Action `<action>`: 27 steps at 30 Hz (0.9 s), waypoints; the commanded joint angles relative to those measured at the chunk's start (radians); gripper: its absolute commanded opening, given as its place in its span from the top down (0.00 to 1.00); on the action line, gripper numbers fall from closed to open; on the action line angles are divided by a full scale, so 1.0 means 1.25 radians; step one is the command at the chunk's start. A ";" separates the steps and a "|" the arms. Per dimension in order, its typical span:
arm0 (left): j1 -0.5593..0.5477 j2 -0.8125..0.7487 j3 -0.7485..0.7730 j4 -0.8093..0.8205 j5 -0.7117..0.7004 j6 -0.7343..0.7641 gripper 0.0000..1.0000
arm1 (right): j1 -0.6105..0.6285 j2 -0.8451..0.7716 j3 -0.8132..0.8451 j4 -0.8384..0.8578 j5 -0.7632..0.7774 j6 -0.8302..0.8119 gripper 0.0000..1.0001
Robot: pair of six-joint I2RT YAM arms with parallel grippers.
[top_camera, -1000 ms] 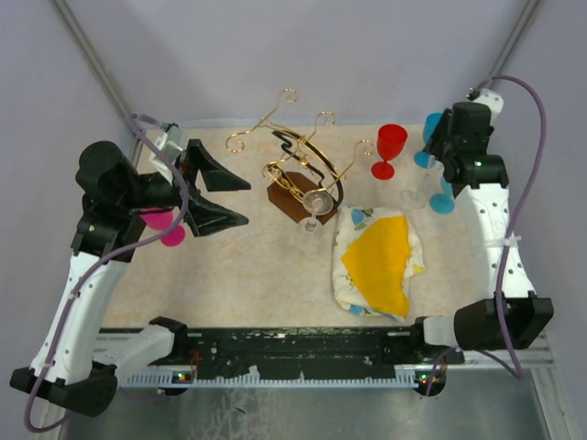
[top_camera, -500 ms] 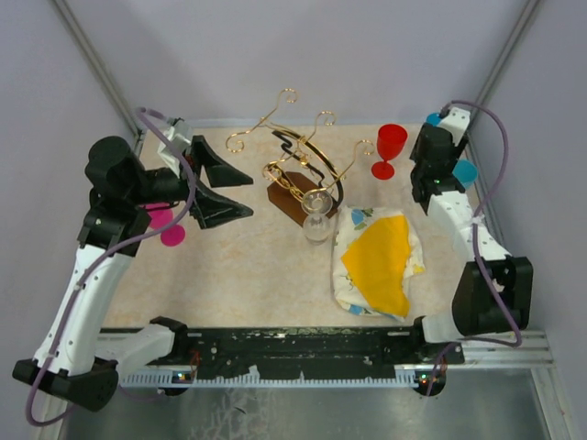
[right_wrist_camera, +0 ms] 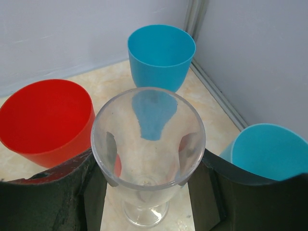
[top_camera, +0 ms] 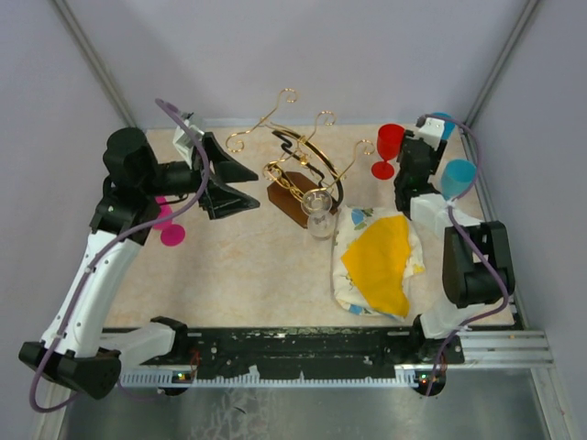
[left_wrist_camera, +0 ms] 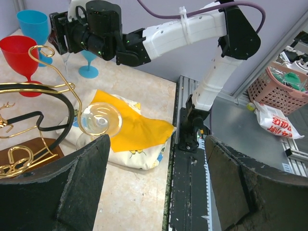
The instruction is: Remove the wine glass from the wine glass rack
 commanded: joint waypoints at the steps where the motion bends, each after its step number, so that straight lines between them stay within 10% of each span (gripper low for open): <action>1: 0.004 0.008 0.003 -0.009 -0.001 0.024 0.15 | 0.009 0.025 0.003 0.154 0.028 -0.021 0.70; 13: 0.004 0.017 0.018 -0.051 -0.012 0.051 0.15 | 0.017 0.034 -0.042 0.171 -0.002 0.002 0.64; 17: 0.004 0.020 0.017 -0.049 -0.009 0.049 0.15 | 0.021 0.033 -0.055 0.169 -0.003 0.006 0.41; 27: 0.005 0.018 0.014 -0.059 -0.014 0.055 0.16 | 0.023 0.018 -0.057 0.134 -0.005 0.012 0.21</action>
